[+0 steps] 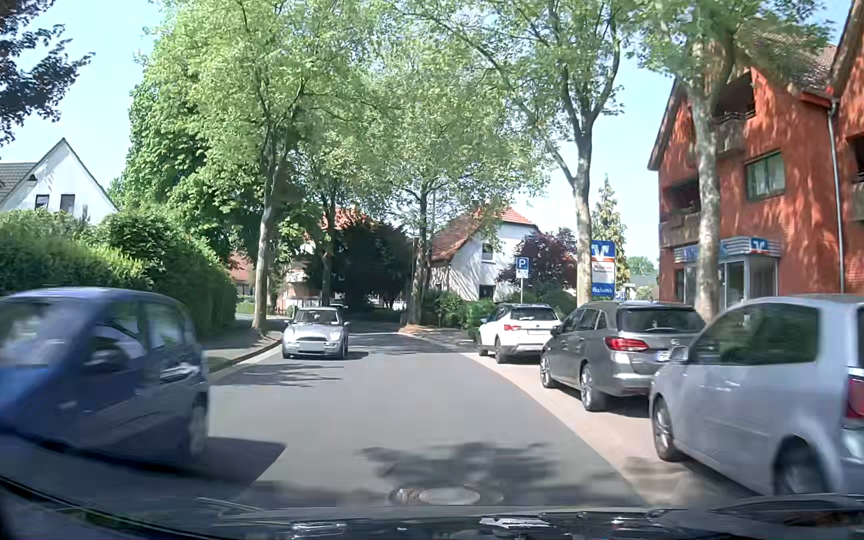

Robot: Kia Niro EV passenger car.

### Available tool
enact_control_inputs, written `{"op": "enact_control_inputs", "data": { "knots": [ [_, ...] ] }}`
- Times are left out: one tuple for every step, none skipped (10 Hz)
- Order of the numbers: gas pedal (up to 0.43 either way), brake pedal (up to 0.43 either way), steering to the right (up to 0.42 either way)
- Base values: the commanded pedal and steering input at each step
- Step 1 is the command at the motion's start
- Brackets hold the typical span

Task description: Follow the waypoints while adhering to traffic rules and regulations

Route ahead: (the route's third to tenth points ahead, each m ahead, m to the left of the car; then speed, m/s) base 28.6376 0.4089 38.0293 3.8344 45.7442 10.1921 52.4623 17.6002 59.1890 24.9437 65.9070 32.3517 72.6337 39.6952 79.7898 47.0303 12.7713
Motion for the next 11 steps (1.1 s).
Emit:
{"op": "enact_control_inputs", "data": {
  "knots": [
    [0.118, 0.000, -0.038],
    [0.130, 0.000, -0.038],
    [0.130, 0.000, -0.039],
    [0.138, 0.000, -0.039],
    [0.138, 0.000, -0.039],
    [0.138, 0.000, -0.039],
    [0.138, 0.000, -0.039],
    [0.150, 0.000, -0.040],
    [0.150, 0.000, -0.042],
    [0.150, 0.000, -0.043],
    [0.157, 0.000, -0.044]
  ]
}}
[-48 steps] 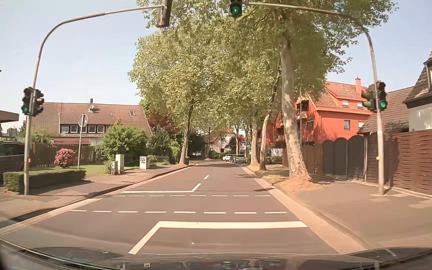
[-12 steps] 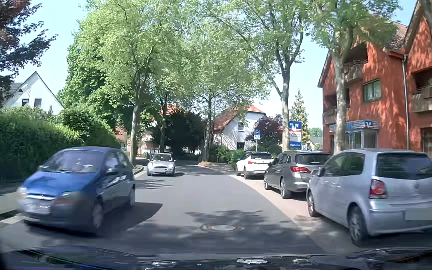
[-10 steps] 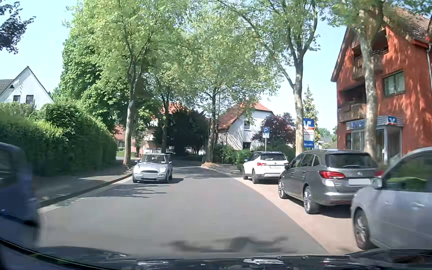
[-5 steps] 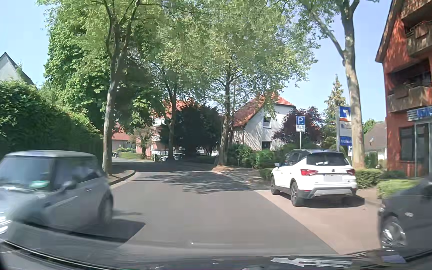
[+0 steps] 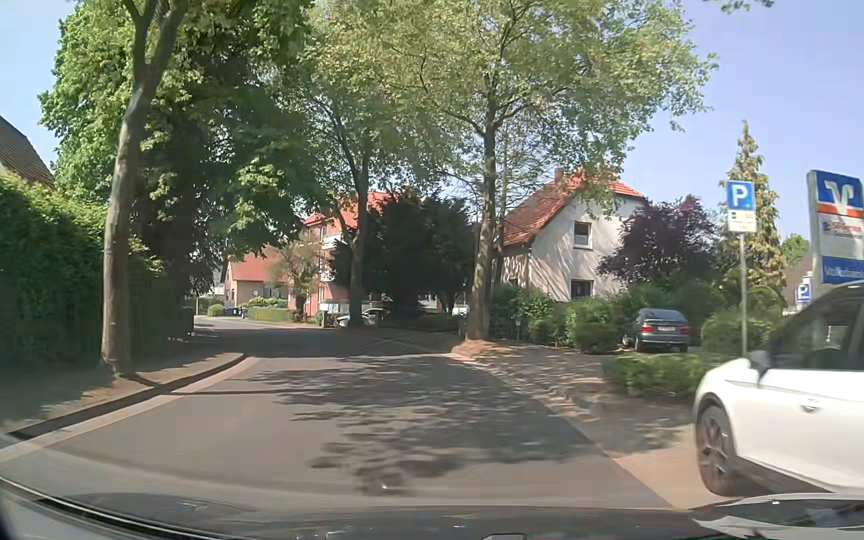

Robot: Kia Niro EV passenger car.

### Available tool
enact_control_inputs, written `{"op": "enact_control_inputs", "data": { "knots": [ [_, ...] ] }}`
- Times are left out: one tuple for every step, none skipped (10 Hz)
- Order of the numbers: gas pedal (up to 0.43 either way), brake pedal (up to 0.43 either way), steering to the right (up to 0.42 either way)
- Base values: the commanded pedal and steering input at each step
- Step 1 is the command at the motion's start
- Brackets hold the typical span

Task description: Follow the waypoints while adhering to traffic rules and regulations

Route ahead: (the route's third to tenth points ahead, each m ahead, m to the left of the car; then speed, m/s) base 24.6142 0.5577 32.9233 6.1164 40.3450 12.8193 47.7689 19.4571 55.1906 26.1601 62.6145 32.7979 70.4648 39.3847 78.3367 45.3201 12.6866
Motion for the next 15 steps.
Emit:
{"op": "enact_control_inputs", "data": {
  "knots": [
    [0.157, 0.000, -0.047],
    [0.157, 0.000, -0.048],
    [0.157, 0.000, -0.052],
    [0.157, 0.000, -0.056],
    [0.157, 0.000, -0.061],
    [0.157, 0.000, -0.067],
    [0.157, 0.000, -0.072],
    [0.157, 0.000, -0.076],
    [0.157, 0.000, -0.078],
    [0.157, 0.000, -0.080],
    [0.169, 0.000, -0.081],
    [0.169, 0.000, -0.081],
    [0.169, 0.000, -0.081],
    [0.169, 0.000, -0.081],
    [0.169, 0.000, -0.081]
  ]
}}
